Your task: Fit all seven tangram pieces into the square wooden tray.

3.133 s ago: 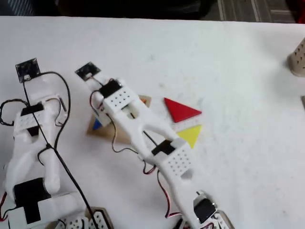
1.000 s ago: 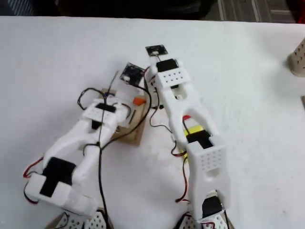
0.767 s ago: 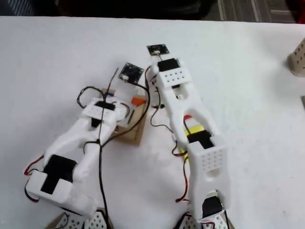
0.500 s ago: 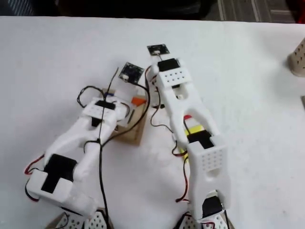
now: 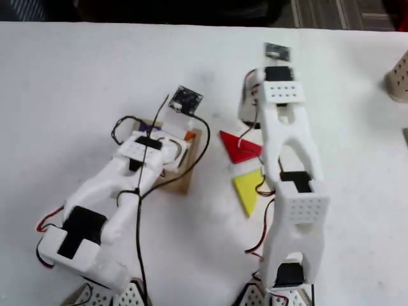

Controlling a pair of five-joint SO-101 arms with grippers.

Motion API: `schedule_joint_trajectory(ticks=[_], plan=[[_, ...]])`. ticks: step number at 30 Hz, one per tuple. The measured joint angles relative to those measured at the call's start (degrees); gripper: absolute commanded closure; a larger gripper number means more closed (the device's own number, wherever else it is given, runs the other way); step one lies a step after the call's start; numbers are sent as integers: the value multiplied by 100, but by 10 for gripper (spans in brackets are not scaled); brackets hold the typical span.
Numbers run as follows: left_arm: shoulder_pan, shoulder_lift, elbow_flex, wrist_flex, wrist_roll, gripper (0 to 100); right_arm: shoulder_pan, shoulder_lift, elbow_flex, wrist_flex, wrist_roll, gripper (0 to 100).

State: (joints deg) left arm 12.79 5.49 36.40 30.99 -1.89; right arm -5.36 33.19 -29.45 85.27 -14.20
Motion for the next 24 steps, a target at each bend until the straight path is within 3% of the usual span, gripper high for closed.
schedule_joint_trajectory(ticks=[6, 24], plan=[[-290, 0, 0, -273, 571, 980, 149, 0, 0, 0, -193, 980], [70, 88, 0, -290, 598, 980, 185, 0, 0, 0, -202, 980]])
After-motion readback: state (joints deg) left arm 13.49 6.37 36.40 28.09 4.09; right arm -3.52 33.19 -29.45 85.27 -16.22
